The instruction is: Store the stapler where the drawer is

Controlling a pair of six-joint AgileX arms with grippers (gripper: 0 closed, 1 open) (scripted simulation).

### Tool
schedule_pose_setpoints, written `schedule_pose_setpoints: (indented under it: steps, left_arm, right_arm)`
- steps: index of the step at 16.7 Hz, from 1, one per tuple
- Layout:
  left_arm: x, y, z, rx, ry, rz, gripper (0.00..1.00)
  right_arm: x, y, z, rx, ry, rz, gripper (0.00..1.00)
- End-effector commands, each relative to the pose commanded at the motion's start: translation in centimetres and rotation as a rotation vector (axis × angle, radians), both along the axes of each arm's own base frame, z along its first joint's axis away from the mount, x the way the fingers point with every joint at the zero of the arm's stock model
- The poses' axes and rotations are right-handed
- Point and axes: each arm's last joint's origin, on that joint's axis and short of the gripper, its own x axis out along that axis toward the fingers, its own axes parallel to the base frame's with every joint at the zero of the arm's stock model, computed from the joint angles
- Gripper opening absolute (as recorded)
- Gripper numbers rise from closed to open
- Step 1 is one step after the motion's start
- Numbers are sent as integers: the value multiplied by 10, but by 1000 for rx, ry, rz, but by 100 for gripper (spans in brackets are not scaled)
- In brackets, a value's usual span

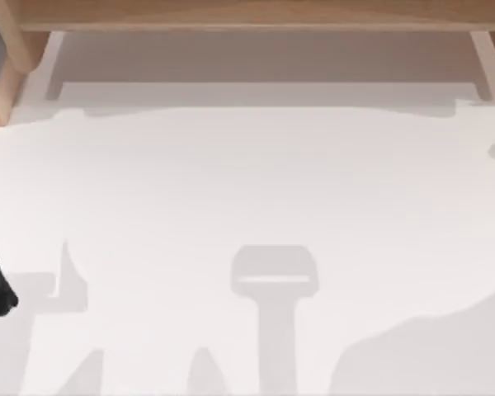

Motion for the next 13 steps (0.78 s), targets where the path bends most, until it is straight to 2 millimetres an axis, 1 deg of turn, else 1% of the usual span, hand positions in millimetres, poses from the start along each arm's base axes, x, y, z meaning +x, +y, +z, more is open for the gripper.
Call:
schedule_pose_setpoints:
  steps: [10, 11, 13]
  left_arm:
    - [0, 0, 0, 0, 0, 0, 100]
    - [0, 0, 0, 0, 0, 0, 100]
    - [0, 0, 0, 0, 0, 0, 100]
  right_arm:
    - [0, 0, 0, 0, 0, 0, 98]
    - [0, 0, 0, 0, 0, 0, 100]
    - [0, 0, 0, 0, 0, 0, 100]
